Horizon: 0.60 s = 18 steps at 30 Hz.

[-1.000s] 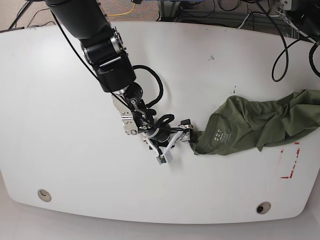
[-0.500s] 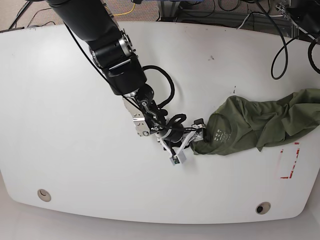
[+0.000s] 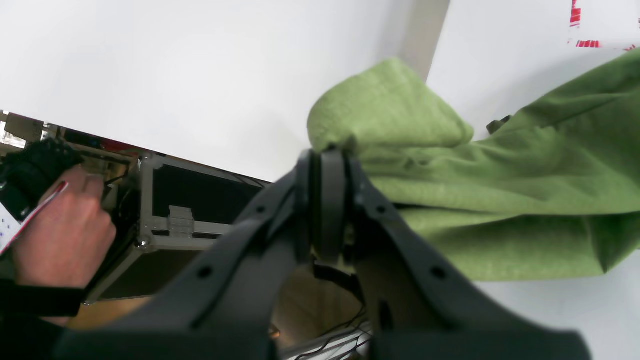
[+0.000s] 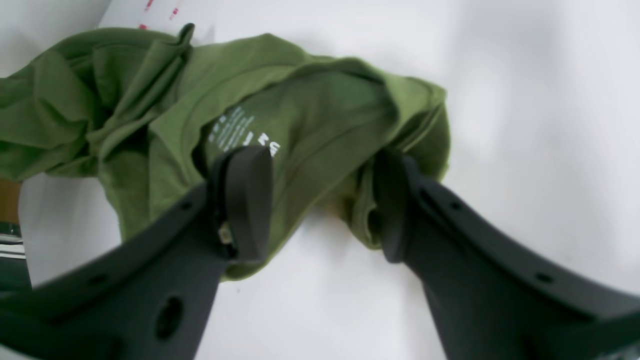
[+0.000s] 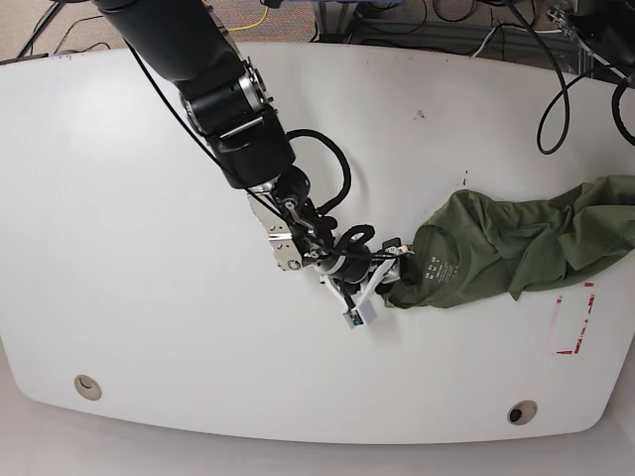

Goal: Layout the t-shirt on the table in an organized manner, then fold the t-shirt properly
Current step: 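Close the right gripper on the collar fabric near the printed label, then drag the collar away from the left gripper, stretching the shirt lengthwise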

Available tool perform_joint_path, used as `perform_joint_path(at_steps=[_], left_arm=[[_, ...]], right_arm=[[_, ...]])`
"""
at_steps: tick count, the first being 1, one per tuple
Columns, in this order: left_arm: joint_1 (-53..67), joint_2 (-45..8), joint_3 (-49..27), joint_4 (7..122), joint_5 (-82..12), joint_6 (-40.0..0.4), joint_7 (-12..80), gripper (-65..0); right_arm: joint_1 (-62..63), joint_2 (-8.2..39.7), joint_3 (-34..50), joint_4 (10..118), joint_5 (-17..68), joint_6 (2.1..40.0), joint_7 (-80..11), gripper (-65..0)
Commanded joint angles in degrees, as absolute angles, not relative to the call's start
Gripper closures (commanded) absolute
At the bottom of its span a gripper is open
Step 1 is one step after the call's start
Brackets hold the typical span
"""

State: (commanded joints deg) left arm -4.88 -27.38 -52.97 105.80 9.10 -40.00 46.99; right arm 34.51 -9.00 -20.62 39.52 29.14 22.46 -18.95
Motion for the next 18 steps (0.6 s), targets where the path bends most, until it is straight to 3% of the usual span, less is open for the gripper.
perform_joint_path(at_steps=[4, 13, 15, 18], left_arm=[[-4.9, -27.4, -53.0, 105.8, 9.1, -40.0, 47.0, 0.0], [-4.9, -27.4, -53.1, 105.8, 9.0, -40.0, 47.0, 0.0], [-4.9, -27.4, -53.1, 105.8, 9.0, -40.0, 47.0, 0.0], [-4.9, -27.4, -53.1, 105.8, 9.0, -40.0, 47.0, 0.0]], right_arm=[[33.5, -9.0, -20.6, 39.4, 29.1, 22.4, -18.9, -39.8], [32.1, -9.0, -20.6, 39.4, 29.1, 22.4, -18.9, -39.8], [32.0, -9.0, -20.6, 39.4, 29.1, 22.4, -18.9, -37.6], [32.0, -9.0, -20.6, 39.4, 29.1, 22.5, -18.9, -29.3]])
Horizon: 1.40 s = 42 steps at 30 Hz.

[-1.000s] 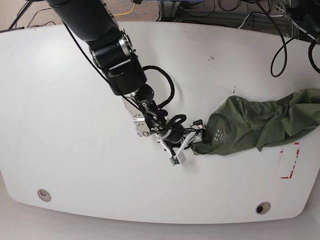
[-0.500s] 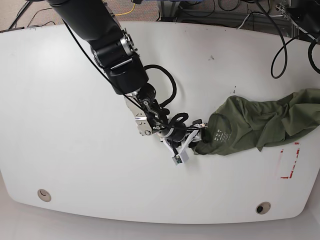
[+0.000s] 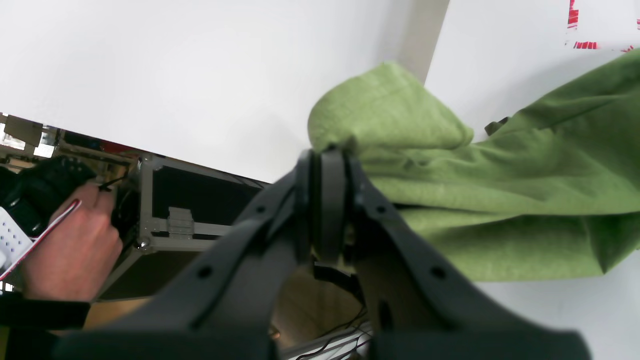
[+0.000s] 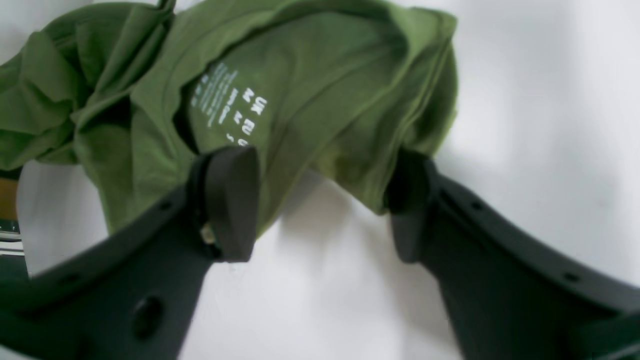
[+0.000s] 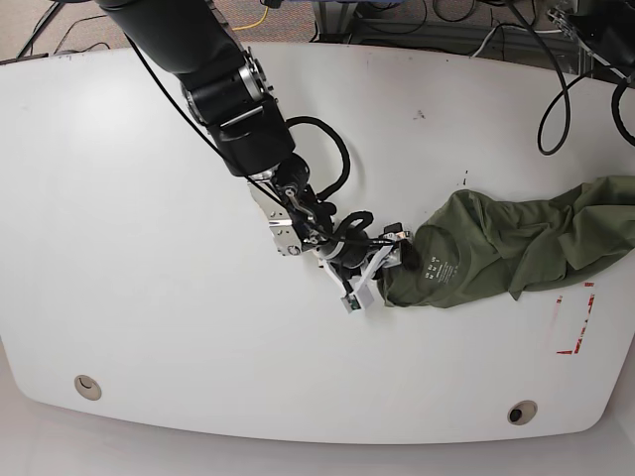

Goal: Layout the t-shirt on the table in an organized manner, then fold the t-shirt properly
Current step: 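Drag the collar away from the left gripper, stretching the shirt lengthwise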

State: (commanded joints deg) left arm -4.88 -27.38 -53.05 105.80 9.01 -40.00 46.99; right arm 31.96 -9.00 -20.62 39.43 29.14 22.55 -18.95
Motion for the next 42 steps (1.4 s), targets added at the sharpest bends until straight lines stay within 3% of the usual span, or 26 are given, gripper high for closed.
perform_joint_path(at_steps=[13, 23, 36, 42], left_arm=[[-4.9, -27.4, -53.1, 105.8, 9.0, -40.0, 47.0, 0.0], [-4.9, -27.4, -53.1, 105.8, 9.0, -40.0, 47.0, 0.0], [-4.6, -23.7, -52.6, 105.8, 7.1, -40.0, 47.0, 0.0], [-2.3, -20.9, -48.0, 106.0, 7.1, -40.0, 47.0, 0.0]], right_arm=[[32.0, -9.0, -20.6, 39.7, 29.2, 22.9, -19.1, 0.0], [28.5, -8.8, -20.4, 47.1, 29.2, 22.5, -22.2, 0.0], [16.2, 0.3, -14.4, 73.5, 29.2, 18.9, -33.6, 0.0], [9.7, 5.8, -7.7, 86.4, 29.2, 18.8, -40.1, 0.0]])
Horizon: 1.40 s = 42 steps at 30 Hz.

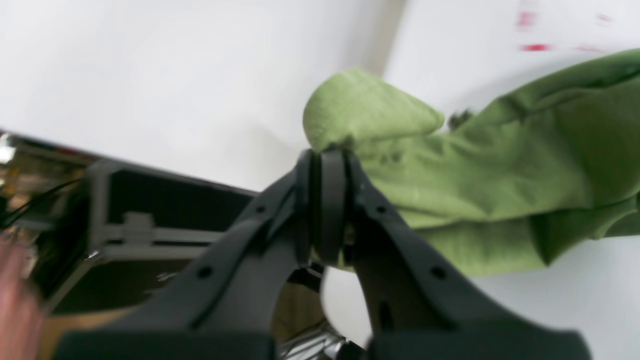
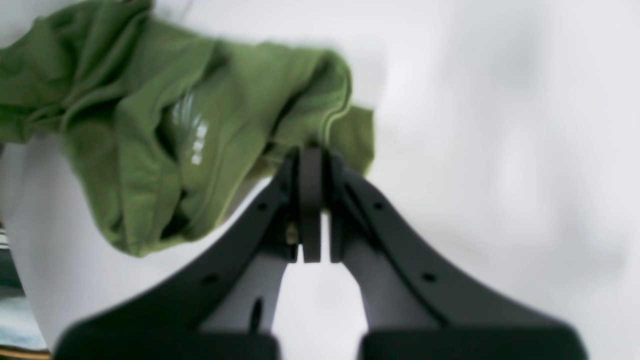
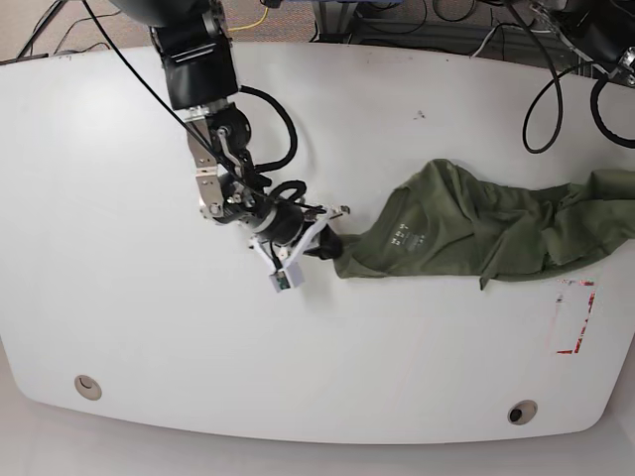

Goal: Layout the t-shirt on the table in an organized manner, then fold the t-shirt properly
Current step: 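Drag the collar away from the left gripper, stretching the shirt lengthwise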

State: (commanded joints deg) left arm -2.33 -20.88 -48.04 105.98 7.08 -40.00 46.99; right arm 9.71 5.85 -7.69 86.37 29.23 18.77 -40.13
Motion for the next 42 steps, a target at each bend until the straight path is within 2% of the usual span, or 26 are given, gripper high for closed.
perform_joint_path(at_steps=[10, 14, 21, 24, 26, 30, 32, 35, 42], left_arm=[[1.3, -14.0, -40.6, 110.4, 7.1, -40.0, 47.0, 0.0], [3.0, -11.6, -38.8, 111.3, 7.1, -40.0, 47.0, 0.0], [3.7, -9.8, -38.4, 111.4, 7.3, -40.0, 47.0, 0.0], [4.5, -9.9, -38.4, 111.5, 7.3, -40.0, 47.0, 0.0], [4.7, -9.9, -38.3, 111.5, 7.3, -40.0, 47.0, 0.0], [4.7, -10.0, -38.3, 111.5, 7.3, -40.0, 47.0, 0.0], [4.7, -10.1, -38.3, 111.4, 7.3, -40.0, 47.0, 0.0], [4.7, -10.2, -38.3, 111.4, 7.3, -40.0, 47.0, 0.0], [4.7, -10.2, -38.3, 111.4, 7.3, -40.0, 47.0, 0.0]], right_arm=[[-0.6, 14.5, 6.0, 101.5, 29.2, 19.1, -47.3, 0.0], [-3.6, 17.1, 10.4, 102.9, 29.2, 19.3, -48.3, 0.0], [-5.3, 18.5, 15.3, 101.0, 28.9, 23.3, -48.3, -0.3], [-5.3, 18.5, 15.7, 100.0, 28.8, 23.3, -48.3, -6.3], [-5.3, 18.5, 16.1, 100.1, 28.9, 23.3, -48.3, -16.5], [-6.0, 17.6, 16.4, 103.3, 29.2, 23.3, -49.1, -42.5], [-6.5, 16.8, 16.4, 105.7, 29.2, 23.3, -50.1, -51.0], [-7.3, 15.4, 16.4, 109.8, 29.2, 23.3, -51.2, -57.5], [-11.6, 8.7, 16.1, 113.7, 29.2, 23.9, -53.0, -56.9]])
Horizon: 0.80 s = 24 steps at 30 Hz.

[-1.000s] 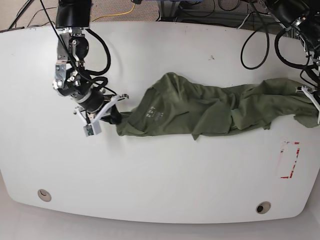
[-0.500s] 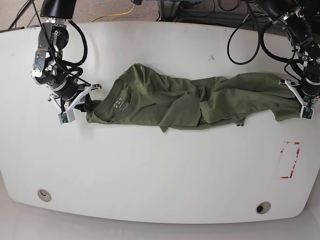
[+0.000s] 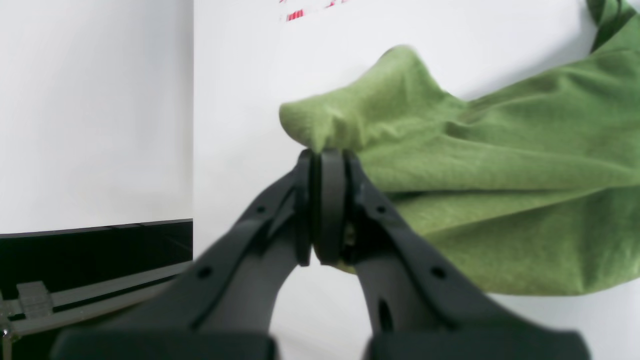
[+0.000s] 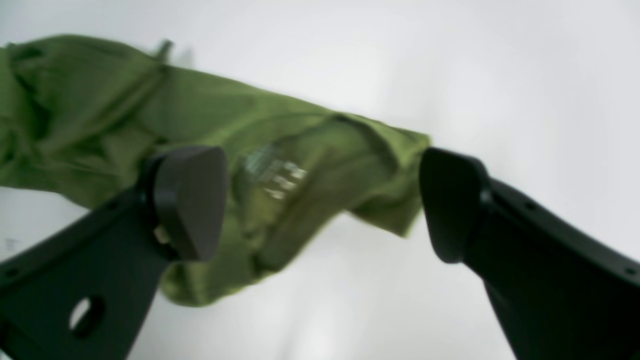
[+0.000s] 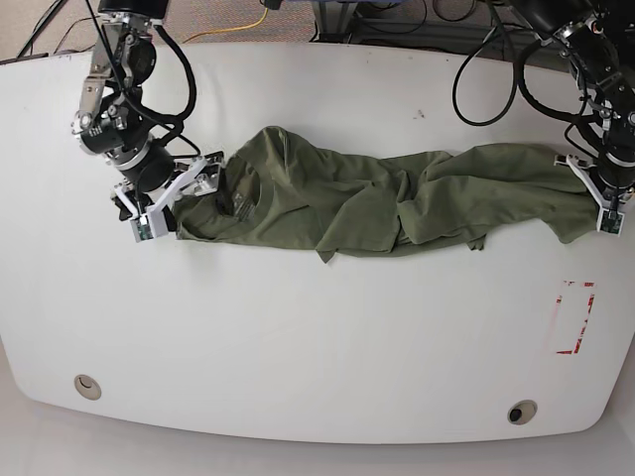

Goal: Layout the t-shirt on the table in an organized manner, then fold the t-shirt properly
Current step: 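Drag the collar away from the left gripper, stretching the shirt lengthwise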

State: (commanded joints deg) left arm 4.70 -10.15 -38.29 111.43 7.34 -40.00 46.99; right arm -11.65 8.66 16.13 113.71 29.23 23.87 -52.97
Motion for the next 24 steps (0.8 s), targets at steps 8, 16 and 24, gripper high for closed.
perform_joint_path(at_steps=[8, 16, 24], left_arm=[[4.8, -10.2, -38.4, 111.4, 7.3, -40.0, 47.0, 0.0], [4.8, -10.2, -38.4, 111.4, 7.3, -40.0, 47.0, 0.0], [4.8, -10.2, -38.4, 111.4, 7.3, -40.0, 47.0, 0.0]], right_arm=[[-15.9, 2.9, 16.0, 113.5, 28.8, 29.0, -53.0, -56.9], [-17.3, 4.2, 13.1, 109.7, 28.7, 30.3, -52.8, -56.9], [-17.2, 5.8, 11.8, 103.0, 28.7, 30.3, -51.6, -56.9]])
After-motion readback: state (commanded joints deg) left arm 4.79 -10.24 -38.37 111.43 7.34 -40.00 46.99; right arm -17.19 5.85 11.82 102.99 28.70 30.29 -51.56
